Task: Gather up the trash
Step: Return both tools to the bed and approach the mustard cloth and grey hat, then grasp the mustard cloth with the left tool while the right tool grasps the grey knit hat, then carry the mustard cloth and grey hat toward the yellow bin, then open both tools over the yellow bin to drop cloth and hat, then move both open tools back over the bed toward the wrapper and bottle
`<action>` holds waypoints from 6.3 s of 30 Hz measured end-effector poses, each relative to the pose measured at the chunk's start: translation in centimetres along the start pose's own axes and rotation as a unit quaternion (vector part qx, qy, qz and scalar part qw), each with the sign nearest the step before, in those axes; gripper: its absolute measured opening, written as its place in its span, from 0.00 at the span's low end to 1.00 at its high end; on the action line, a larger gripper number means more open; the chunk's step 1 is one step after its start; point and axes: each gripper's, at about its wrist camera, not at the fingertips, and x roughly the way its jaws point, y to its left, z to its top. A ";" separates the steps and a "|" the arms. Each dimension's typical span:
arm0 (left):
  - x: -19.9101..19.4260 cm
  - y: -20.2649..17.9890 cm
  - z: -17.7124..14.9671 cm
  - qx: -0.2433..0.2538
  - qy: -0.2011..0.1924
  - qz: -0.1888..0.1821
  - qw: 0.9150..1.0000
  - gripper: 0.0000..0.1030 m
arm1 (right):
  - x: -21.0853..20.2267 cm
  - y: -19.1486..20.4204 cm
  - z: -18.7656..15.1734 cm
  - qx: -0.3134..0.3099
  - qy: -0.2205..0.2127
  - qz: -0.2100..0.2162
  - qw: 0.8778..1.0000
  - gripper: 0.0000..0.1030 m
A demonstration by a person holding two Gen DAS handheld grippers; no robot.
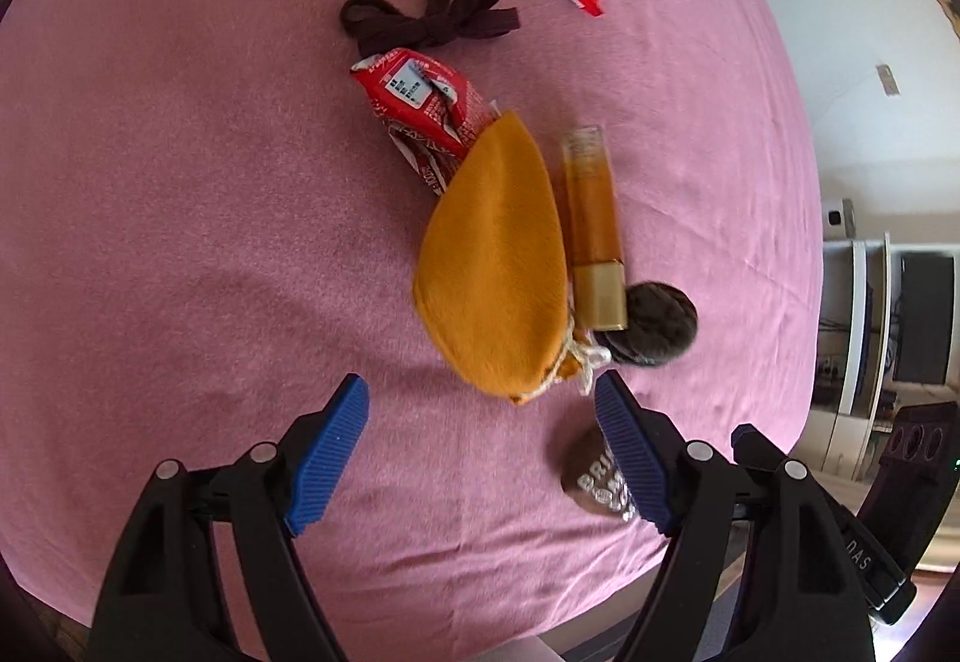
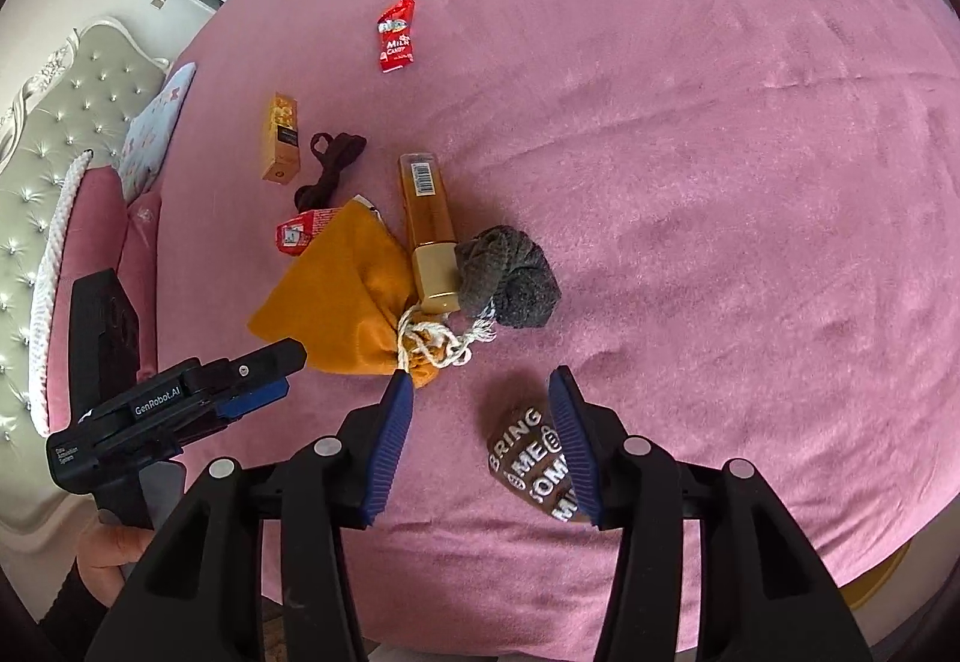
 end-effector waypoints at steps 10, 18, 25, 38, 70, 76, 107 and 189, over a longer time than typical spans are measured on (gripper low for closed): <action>3.8 -0.9 3.3 -0.021 0.010 0.012 1.000 0.34 | 3.3 -1.7 3.8 -0.007 0.038 0.012 0.999 0.47; 3.0 -2.4 3.1 0.002 -0.010 -0.005 1.000 0.08 | 5.0 -2.5 4.9 0.006 0.058 0.023 0.998 0.48; 2.2 -1.7 2.3 -0.020 -0.015 -0.036 0.999 0.05 | 6.2 -2.8 6.4 0.018 0.055 0.012 0.998 0.54; 0.5 -2.0 2.1 -0.026 -0.019 -0.066 0.997 0.05 | 7.1 -4.6 7.0 0.033 0.058 -0.023 0.997 0.31; -10.3 -7.0 -7.5 0.209 0.020 -0.115 0.971 0.05 | -9.5 3.2 -9.8 0.104 -0.109 0.061 0.987 0.31; -8.8 -10.5 -9.9 0.247 0.047 -0.116 0.961 0.05 | -12.5 -0.8 -13.1 0.140 -0.135 0.056 0.979 0.31; 18.3 -42.3 -39.1 0.468 0.290 -0.078 0.831 0.05 | -23.1 -38.7 -37.7 0.461 -0.196 -0.008 0.866 0.32; -6.4 -4.2 -7.3 0.134 0.037 -0.040 0.989 0.75 | -6.4 0.5 -11.0 0.113 -0.033 0.068 0.991 0.49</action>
